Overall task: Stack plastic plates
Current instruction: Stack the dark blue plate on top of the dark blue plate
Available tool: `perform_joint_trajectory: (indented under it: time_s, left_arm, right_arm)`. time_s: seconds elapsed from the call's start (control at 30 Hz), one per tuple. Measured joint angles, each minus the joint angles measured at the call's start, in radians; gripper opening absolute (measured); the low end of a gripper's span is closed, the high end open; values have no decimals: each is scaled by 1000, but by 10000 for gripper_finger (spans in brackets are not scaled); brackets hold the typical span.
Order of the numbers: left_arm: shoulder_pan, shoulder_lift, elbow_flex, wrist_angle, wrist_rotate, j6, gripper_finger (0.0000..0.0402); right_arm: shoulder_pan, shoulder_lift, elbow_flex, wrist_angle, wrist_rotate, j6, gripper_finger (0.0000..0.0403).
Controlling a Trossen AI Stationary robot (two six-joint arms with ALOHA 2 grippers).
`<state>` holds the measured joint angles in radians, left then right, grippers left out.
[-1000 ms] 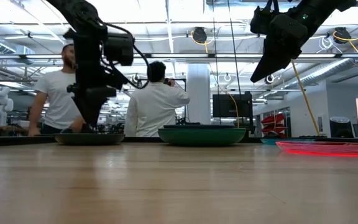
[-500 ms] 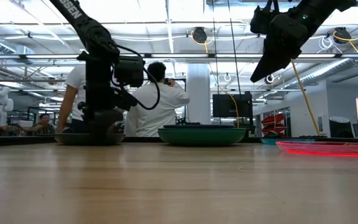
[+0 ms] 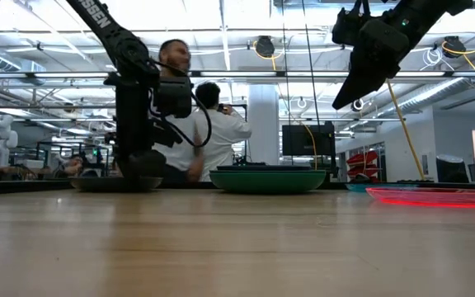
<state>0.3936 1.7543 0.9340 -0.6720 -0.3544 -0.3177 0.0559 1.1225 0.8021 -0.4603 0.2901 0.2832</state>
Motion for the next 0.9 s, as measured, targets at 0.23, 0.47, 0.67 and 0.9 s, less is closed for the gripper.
perform_joint_trajectory:
  time_s: [0.23, 0.47, 0.67, 0.9]
  left_arm:
    - [-31, -11, 23, -69, -35, -19, 12]
    - [-97, -101, 72, -97, -29, 89, 11]
    - [-160, -164, 137, -94, -75, 303, 11]
    - [-247, -159, 269, 8, -44, 552, 11]
  right_arm:
    - [0, 0, 0, 0, 0, -1, 18]
    - [0, 0, 0, -1, 0, -8, 18]
    - [0, 0, 0, -1, 0, -12, 18]
    - [0, 0, 0, 0, 0, -31, 18]
